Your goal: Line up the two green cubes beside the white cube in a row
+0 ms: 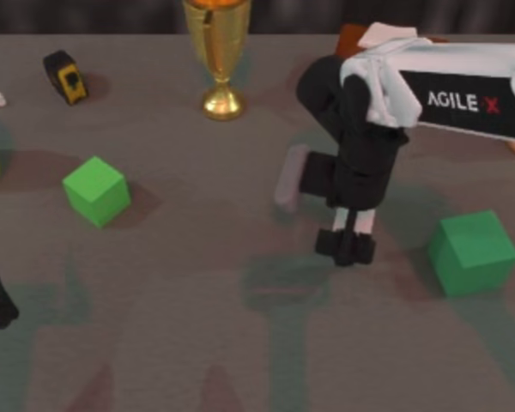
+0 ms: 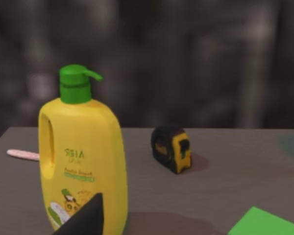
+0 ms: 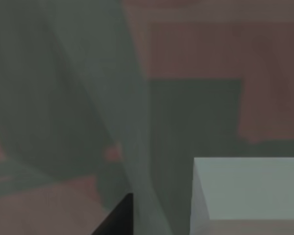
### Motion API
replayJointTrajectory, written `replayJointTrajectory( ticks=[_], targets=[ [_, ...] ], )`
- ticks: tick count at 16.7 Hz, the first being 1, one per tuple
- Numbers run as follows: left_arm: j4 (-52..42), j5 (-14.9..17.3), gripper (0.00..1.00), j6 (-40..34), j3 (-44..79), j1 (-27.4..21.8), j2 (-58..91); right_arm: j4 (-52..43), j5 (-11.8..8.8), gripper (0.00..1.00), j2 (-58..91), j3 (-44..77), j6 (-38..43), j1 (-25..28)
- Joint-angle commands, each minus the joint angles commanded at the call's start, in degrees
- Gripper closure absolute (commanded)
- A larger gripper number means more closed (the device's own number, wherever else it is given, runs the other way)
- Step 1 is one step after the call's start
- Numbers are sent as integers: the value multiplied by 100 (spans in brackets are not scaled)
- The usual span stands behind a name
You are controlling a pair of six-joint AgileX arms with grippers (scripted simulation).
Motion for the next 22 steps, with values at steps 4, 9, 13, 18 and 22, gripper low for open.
replayJointTrajectory(
  ticks=[4, 9, 13, 18, 22],
  targets=[
    [0, 0, 0, 0, 0, 0, 0, 0, 0, 98, 0, 0, 0, 0],
    [0, 0, 0, 0, 0, 0, 0, 0, 0, 100, 0, 0, 0, 0],
    [0, 0, 0, 0, 0, 0, 0, -130, -68, 100, -197, 8, 77, 2],
    [0, 0, 0, 0, 0, 0, 0, -755, -71, 100, -351, 454, 73, 21],
    [0, 0, 0, 0, 0, 0, 0, -1447, -72, 100, -570, 931, 64, 51]
  ],
)
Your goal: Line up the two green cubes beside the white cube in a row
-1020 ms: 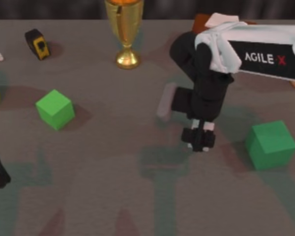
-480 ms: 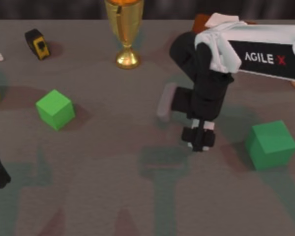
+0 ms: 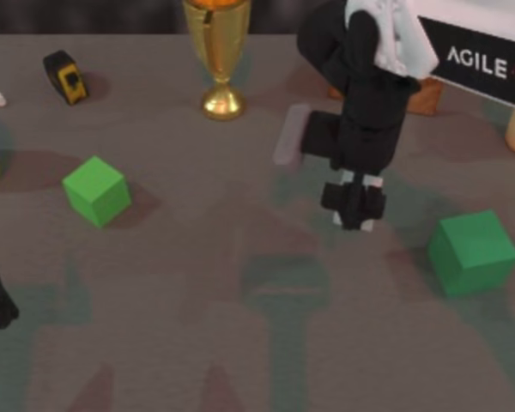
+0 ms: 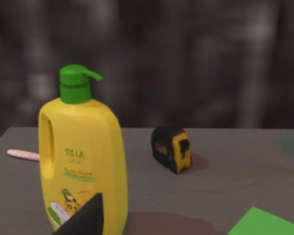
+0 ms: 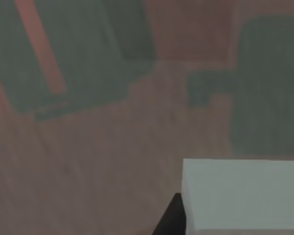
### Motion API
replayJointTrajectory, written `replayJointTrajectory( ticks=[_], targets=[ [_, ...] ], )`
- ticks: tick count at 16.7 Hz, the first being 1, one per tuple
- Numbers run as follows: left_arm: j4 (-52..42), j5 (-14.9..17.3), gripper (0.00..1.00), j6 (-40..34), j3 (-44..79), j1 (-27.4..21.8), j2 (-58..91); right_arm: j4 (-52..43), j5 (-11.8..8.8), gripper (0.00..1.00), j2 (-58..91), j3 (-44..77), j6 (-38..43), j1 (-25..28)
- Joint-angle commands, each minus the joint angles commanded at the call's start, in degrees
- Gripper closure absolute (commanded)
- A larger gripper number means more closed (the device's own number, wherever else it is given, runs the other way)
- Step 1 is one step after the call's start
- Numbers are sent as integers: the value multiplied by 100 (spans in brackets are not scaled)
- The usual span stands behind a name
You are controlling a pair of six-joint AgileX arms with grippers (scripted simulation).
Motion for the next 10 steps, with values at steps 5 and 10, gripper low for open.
replayJointTrajectory(
  ticks=[5, 10],
  targets=[
    [0, 0, 0, 0, 0, 0, 0, -24, -2, 100, -21, 9, -4, -20],
    [0, 0, 0, 0, 0, 0, 0, 114, -41, 100, -761, -911, -514, 228]
  ],
)
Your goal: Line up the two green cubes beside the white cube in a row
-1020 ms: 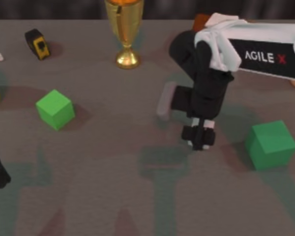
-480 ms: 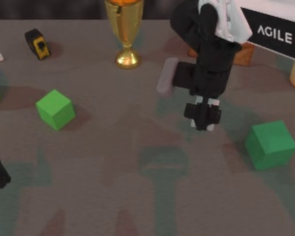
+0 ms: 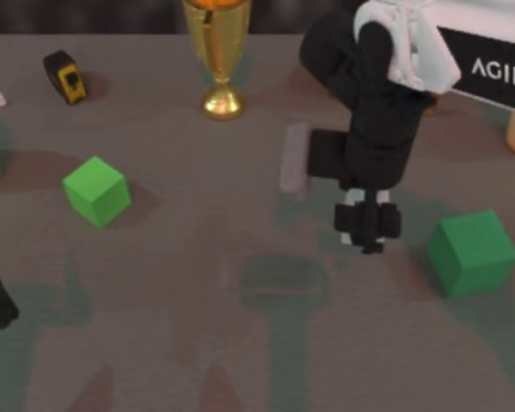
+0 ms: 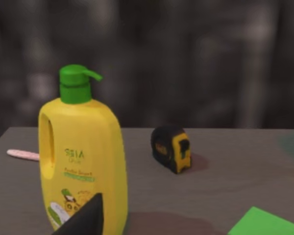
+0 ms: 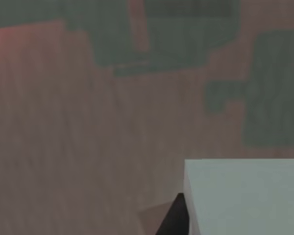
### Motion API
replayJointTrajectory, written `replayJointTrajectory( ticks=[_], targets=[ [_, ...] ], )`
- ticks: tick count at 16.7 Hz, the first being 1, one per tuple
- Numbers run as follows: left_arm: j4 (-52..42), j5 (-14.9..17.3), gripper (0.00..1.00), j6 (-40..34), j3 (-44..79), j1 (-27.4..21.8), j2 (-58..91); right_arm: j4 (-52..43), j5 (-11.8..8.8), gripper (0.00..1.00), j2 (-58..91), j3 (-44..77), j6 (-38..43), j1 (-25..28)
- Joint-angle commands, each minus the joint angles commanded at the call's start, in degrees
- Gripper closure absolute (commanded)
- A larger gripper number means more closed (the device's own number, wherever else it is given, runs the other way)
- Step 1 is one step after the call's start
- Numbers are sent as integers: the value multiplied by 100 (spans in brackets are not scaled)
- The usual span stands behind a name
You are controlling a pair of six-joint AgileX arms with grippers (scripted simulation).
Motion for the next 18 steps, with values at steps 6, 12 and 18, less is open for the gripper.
replayJointTrajectory(
  ticks=[6, 12, 18],
  targets=[
    [0, 0, 0, 0, 0, 0, 0, 144, -41, 100, -799, -962, -596, 302],
    [0, 0, 0, 0, 0, 0, 0, 363, -39, 100, -719, -1131, -574, 277],
    [0, 0, 0, 0, 0, 0, 0, 1544, -39, 100, -398, -1949, -575, 309]
  ],
)
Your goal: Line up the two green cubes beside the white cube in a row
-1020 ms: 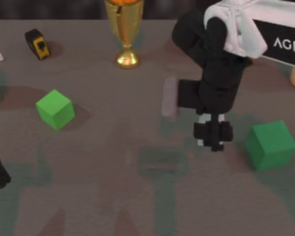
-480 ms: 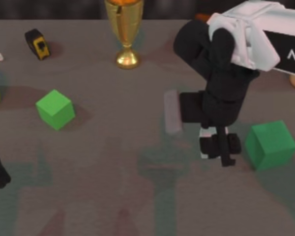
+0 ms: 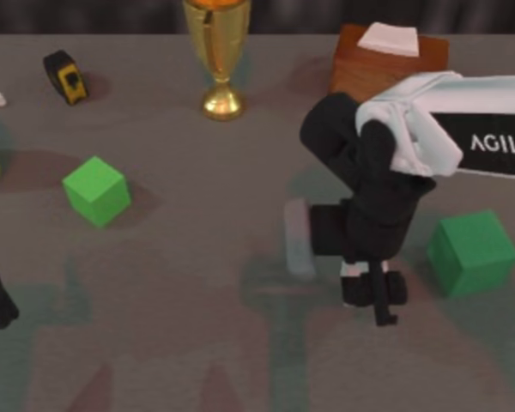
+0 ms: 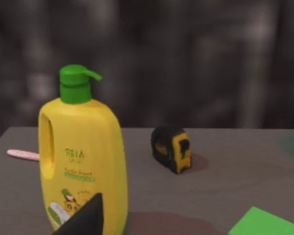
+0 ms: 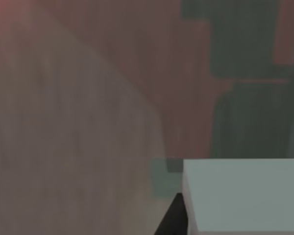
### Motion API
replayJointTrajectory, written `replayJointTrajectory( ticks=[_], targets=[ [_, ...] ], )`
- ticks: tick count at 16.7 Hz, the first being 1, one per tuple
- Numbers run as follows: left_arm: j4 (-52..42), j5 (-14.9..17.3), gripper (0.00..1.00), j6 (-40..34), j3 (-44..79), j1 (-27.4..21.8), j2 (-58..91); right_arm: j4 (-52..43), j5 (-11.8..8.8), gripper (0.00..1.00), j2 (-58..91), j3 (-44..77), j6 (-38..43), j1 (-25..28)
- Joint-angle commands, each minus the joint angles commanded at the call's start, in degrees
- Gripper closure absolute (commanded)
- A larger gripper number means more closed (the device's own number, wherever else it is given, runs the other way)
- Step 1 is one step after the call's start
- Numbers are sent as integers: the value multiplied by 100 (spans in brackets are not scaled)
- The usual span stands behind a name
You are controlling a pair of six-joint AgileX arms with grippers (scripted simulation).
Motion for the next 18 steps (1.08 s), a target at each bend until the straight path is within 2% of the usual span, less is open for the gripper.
replayJointTrajectory(
  ticks=[5, 18],
  targets=[
    [0, 0, 0, 0, 0, 0, 0, 69, 1, 100, 26, -55, -3, 4],
    [0, 0, 0, 0, 0, 0, 0, 69, 1, 2, 26, -55, -3, 4]
  ],
)
